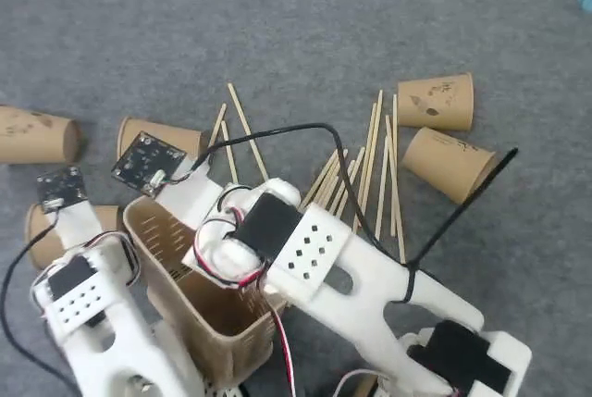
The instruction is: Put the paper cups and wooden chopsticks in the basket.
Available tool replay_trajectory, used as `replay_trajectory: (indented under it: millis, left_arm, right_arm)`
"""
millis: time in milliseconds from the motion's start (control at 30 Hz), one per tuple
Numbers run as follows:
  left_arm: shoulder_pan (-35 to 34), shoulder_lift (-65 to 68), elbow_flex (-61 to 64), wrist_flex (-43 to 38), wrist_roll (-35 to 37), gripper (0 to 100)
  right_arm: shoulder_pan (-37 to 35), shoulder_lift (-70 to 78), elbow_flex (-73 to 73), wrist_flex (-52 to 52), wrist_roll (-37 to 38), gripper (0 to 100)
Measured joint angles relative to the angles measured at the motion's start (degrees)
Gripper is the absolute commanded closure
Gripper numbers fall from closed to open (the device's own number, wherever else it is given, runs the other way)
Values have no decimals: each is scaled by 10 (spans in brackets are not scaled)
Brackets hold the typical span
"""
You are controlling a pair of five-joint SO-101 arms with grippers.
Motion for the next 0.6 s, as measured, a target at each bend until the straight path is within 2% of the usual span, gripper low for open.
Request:
replay_trajectory:
  millis: [167,300,433,600]
  left_arm:
    - [0,0,0,0,0,819]
    - [0,0,0,0,0,819]
    - [0,0,0,0,0,819]
    - [0,0,0,0,0,819]
  right_arm:
    - [0,1,0,0,15,818]
    - [29,1,0,3,16,993]
    - [76,21,11,13,20,995]
    - [87,24,-12,67,64,991]
